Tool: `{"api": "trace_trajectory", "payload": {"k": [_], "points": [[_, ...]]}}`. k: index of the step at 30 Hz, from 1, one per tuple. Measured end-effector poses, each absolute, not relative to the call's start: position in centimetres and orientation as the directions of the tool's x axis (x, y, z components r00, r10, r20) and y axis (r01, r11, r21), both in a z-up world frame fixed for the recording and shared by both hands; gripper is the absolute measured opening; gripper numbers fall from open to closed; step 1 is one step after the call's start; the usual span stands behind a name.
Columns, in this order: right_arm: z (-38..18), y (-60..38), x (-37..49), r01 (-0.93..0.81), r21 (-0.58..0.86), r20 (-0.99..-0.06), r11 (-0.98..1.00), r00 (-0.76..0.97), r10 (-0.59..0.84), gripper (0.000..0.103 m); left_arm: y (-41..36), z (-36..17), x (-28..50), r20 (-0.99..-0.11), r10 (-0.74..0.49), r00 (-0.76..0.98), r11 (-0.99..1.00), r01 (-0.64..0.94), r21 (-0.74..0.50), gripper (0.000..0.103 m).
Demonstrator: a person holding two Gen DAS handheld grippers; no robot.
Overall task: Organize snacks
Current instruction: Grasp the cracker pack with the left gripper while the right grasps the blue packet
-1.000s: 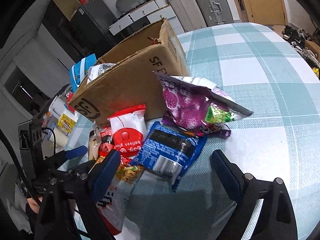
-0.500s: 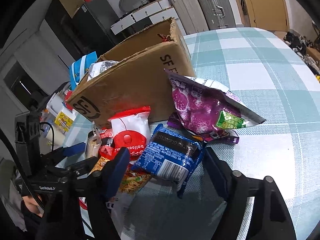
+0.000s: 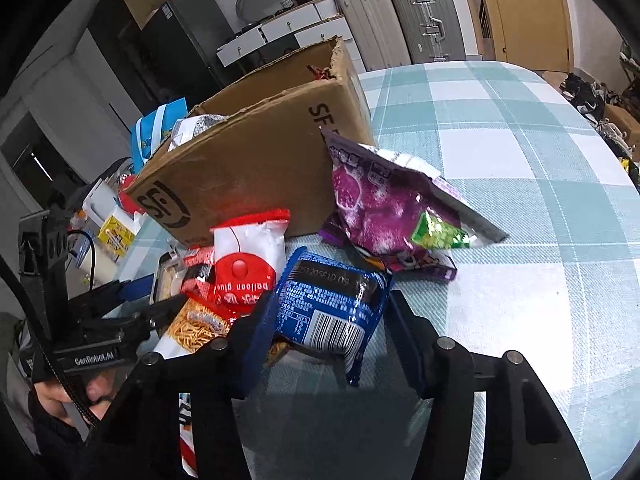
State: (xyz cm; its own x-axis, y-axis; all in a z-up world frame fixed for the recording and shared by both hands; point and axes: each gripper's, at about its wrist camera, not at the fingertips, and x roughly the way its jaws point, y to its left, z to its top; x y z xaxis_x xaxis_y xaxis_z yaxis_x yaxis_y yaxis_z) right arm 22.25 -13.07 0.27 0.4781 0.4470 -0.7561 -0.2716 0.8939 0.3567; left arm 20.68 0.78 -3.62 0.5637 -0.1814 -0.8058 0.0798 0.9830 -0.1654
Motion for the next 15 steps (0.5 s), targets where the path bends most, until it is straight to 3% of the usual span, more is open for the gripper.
{"api": "trace_trajectory", "payload": {"k": [8, 15], "points": [[0.5, -13.4, 21.7, -0.291, 0.319, -0.776, 0.902, 0.466, 0.425, 0.055, 1.4, -3.6, 19.6, -0.788, -0.199, 0.583, 0.978, 0.065, -0.199, 0.057], [0.4, -11.7, 22.0, -0.316, 0.224, -0.804, 0.922, 0.474, 0.358, 0.064, 2.4, -3.4, 18.8, -0.782, -0.206, 0.587, 0.974, 0.043, -0.224, 0.057]]}}
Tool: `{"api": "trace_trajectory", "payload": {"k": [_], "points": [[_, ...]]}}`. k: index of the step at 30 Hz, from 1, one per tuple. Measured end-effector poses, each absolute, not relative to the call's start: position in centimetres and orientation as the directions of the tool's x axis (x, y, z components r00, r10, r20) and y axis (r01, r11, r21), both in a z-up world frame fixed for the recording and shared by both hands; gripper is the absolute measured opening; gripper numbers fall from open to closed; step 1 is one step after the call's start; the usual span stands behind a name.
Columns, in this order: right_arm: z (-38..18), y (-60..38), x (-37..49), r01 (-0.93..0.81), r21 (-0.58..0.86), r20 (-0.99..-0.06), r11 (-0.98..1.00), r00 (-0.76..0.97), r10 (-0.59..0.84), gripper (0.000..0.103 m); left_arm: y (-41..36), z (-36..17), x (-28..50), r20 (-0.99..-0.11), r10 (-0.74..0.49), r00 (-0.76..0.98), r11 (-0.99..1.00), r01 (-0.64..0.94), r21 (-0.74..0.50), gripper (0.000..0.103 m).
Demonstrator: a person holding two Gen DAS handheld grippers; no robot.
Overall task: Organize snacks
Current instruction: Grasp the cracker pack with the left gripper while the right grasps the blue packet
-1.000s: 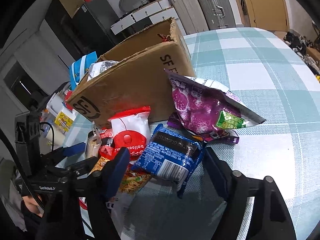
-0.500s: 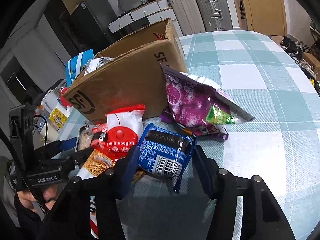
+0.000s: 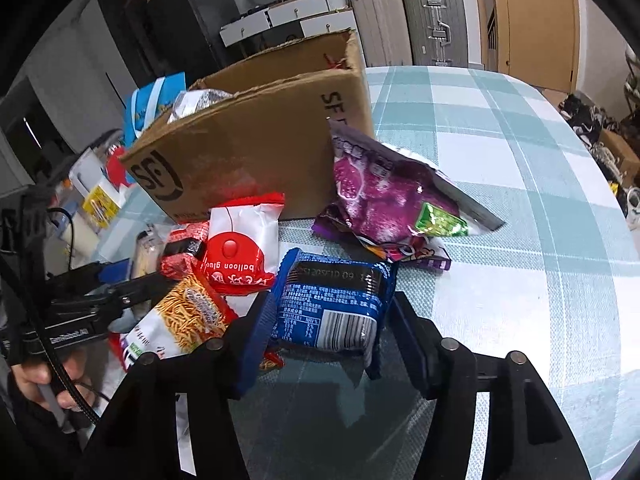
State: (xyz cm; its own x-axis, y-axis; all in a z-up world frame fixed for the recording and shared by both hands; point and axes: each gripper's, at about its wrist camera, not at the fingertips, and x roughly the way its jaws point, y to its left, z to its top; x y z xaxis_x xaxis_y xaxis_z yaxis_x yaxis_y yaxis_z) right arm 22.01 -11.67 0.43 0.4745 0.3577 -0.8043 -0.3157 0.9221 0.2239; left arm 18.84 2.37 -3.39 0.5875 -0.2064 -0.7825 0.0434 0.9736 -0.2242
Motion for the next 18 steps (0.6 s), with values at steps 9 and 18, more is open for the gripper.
{"api": "trace_trajectory", "payload": {"k": [9, 18], "points": [[0.1, -10.2, 21.5, -0.34, 0.122, -0.817, 0.933, 0.499, 0.289, 0.069, 3.4, -2.4, 17.0, -0.772, -0.196, 0.604, 0.972, 0.016, -0.234, 0.057], [0.2, -12.1, 20.4, -0.338, 0.168, -0.797, 0.926, 0.506, 0.33, 0.047, 3.5, -1.0, 15.9, -0.753, -0.199, 0.628, 0.97, 0.019, -0.241, 0.057]]}}
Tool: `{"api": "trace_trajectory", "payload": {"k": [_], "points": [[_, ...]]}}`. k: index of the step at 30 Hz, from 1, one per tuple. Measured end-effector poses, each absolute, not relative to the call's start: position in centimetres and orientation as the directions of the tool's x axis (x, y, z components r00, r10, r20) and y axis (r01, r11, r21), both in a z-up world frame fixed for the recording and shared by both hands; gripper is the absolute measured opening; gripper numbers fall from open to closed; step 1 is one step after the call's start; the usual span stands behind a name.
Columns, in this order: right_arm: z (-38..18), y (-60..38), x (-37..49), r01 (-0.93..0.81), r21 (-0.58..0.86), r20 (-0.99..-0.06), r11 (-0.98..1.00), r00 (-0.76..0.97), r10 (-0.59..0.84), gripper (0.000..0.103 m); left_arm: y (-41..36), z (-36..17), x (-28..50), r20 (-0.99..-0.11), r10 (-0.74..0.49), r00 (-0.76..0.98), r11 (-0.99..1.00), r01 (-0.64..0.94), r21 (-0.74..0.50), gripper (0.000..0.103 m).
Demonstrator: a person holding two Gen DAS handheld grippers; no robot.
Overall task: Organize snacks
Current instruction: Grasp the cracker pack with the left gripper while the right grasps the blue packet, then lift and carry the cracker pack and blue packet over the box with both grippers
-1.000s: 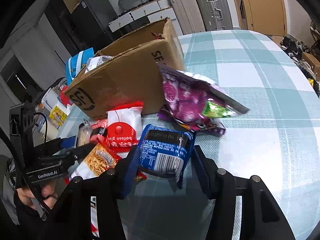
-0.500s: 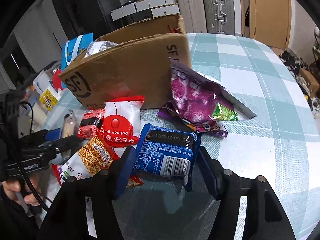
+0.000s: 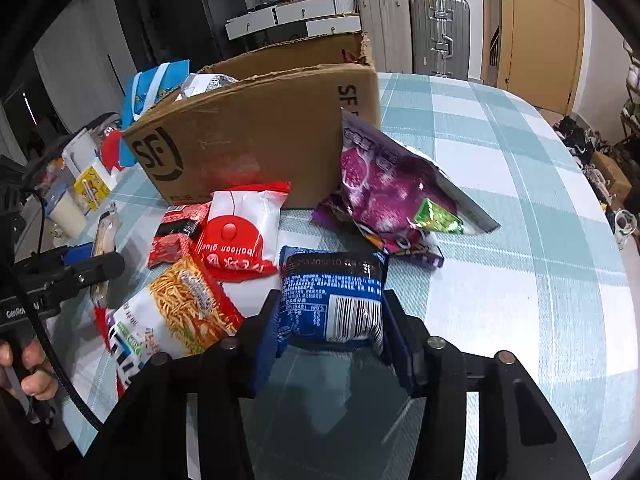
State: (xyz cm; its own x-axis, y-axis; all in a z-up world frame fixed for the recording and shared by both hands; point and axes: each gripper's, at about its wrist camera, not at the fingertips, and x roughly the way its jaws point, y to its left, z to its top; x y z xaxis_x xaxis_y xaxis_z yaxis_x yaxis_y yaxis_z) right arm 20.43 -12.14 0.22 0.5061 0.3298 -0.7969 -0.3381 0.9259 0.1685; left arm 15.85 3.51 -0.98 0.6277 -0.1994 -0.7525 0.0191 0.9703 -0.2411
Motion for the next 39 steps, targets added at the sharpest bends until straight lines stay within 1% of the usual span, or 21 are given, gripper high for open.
{"api": "trace_trajectory", "payload": {"k": [6, 14, 17, 23, 29, 39], "points": [[0.8, -12.9, 19.6, -0.347, 0.208, -0.776, 0.914, 0.511, 0.37, 0.046, 3.3, 0.2, 15.2, -0.738, -0.203, 0.643, 0.97, 0.028, -0.243, 0.057], [2.5, -13.9, 18.1, -0.364, 0.253, -0.724, 0.896, 0.543, 0.425, 0.046, 2.7, 2.4, 14.2, -0.712, -0.202, 0.672, 0.971, 0.041, -0.237, 0.057], [4.1, -14.2, 17.1, -0.393, 0.279, -0.674, 0.876, 0.57, 0.47, 0.046, 2.5, 3.3, 13.9, -0.7, -0.201, 0.685, 0.972, 0.047, -0.232, 0.057], [7.2, -14.7, 15.9, -0.422, 0.293, -0.607, 0.858, 0.611, 0.508, 0.046, 2.0, 5.1, 13.5, -0.68, -0.204, 0.704, 0.972, 0.061, -0.228, 0.057], [9.2, -14.9, 15.8, -0.446, 0.317, -0.569, 0.837, 0.617, 0.544, 0.046, 2.2, 6.9, 14.0, -0.659, -0.223, 0.718, 0.967, 0.076, -0.245, 0.057], [11.3, -13.8, 17.6, -0.467, 0.326, -0.523, 0.822, 0.635, 0.568, 0.046, 1.7, 10.0, 16.4, -0.626, -0.216, 0.749, 0.971, 0.096, -0.221, 0.057]]}}
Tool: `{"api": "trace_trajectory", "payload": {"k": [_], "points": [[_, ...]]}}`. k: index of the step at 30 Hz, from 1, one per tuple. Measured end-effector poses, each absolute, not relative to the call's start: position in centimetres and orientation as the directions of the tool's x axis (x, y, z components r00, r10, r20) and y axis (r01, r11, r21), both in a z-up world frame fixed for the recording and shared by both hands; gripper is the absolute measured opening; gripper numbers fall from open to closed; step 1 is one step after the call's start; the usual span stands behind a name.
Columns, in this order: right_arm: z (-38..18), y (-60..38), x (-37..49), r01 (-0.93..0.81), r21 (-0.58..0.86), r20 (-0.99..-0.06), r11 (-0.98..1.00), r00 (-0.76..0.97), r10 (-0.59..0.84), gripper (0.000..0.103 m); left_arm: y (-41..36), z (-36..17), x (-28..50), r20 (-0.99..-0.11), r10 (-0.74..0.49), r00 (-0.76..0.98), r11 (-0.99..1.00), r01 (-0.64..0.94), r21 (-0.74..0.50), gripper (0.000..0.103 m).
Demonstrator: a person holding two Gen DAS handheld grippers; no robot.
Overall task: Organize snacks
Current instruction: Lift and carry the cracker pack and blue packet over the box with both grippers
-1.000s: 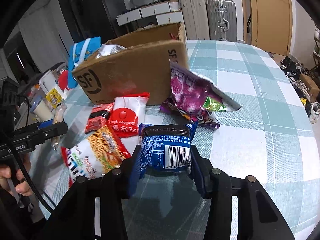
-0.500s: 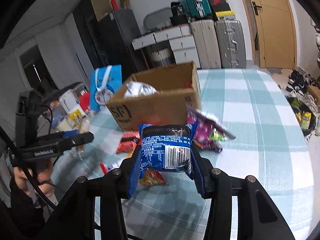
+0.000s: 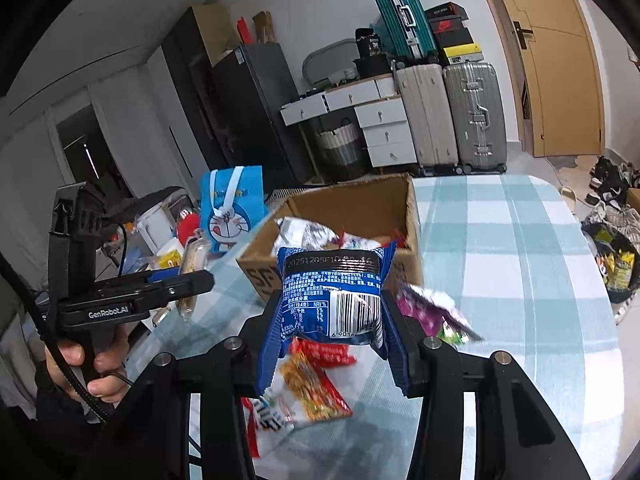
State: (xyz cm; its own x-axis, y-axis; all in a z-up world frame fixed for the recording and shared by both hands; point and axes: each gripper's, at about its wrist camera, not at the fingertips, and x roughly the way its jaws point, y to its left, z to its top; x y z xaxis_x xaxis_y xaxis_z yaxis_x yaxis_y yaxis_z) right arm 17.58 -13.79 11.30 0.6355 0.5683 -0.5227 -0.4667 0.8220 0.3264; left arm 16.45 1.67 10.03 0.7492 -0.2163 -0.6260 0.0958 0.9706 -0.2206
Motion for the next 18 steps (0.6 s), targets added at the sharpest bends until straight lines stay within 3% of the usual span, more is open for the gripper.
{"api": "trace_trajectory", "payload": {"k": [18], "points": [[12.5, -11.7, 23.5, -0.459, 0.343, -0.505, 0.82, 0.646, 0.573, 0.046, 0.8, 10.7, 24.8, -0.651, -0.209, 0.73, 0.971, 0.077, -0.225, 0.057]]}}
